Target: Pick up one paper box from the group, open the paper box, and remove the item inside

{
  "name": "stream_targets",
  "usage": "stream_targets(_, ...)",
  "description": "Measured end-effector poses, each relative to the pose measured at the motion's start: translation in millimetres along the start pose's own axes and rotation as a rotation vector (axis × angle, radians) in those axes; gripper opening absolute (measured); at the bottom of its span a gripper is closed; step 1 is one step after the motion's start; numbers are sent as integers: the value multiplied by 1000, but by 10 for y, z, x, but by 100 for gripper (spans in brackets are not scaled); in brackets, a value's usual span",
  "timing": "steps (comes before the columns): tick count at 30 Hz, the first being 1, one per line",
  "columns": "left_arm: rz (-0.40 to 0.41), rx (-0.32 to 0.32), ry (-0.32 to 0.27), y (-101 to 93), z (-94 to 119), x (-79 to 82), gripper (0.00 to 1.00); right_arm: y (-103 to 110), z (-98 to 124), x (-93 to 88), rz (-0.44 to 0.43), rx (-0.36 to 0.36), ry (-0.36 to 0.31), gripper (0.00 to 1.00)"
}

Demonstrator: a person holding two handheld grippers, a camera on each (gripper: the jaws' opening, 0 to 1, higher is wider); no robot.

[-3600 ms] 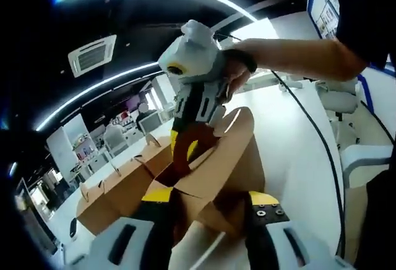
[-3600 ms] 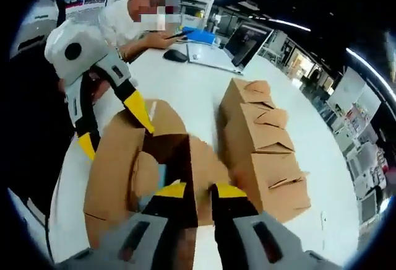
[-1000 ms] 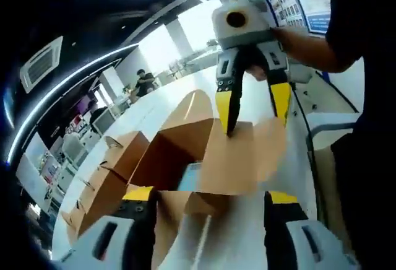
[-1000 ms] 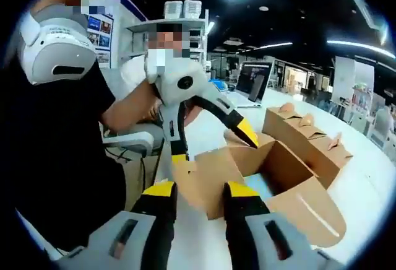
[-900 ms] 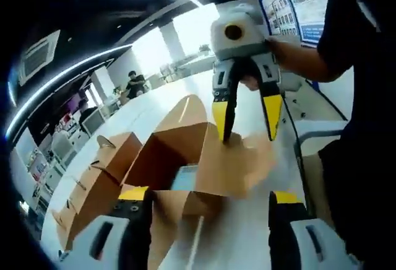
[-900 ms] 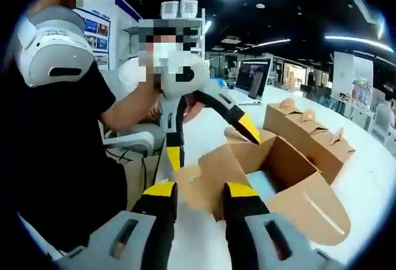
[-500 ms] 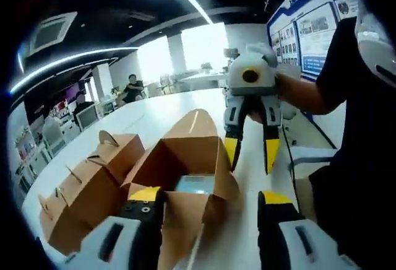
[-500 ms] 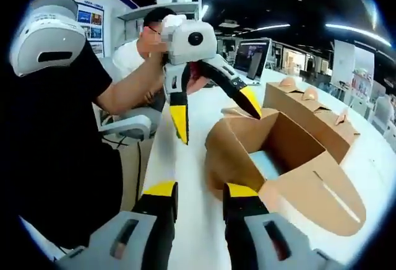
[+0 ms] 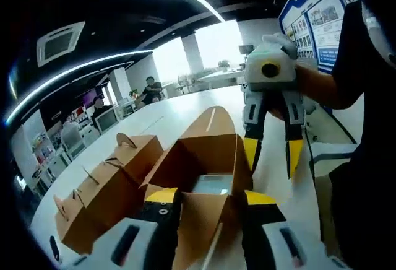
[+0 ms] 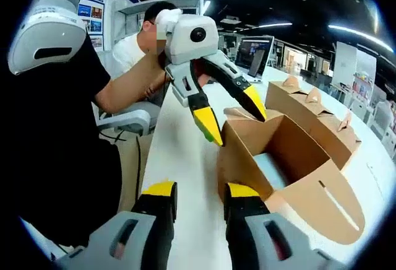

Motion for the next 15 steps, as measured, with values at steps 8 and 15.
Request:
stream_targets(8,-16,27,6,-26,-18,6,40,-177,318,351,177,-268,-3,27)
stream_targets(15,4,42,-10,-39,-35,-14,39,-247,13,300,172,-234,170,21)
Point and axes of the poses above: the point that each gripper's makers call its tool centre point, and the gripper's own axes: z roughly backward along the fingers, y roughly to its left, x roughly out of its top, the point moved 10 cm from there along z, roughly backward along the fingers, and after that the axes turned 12 degrees about y, right-handed, at the moved point
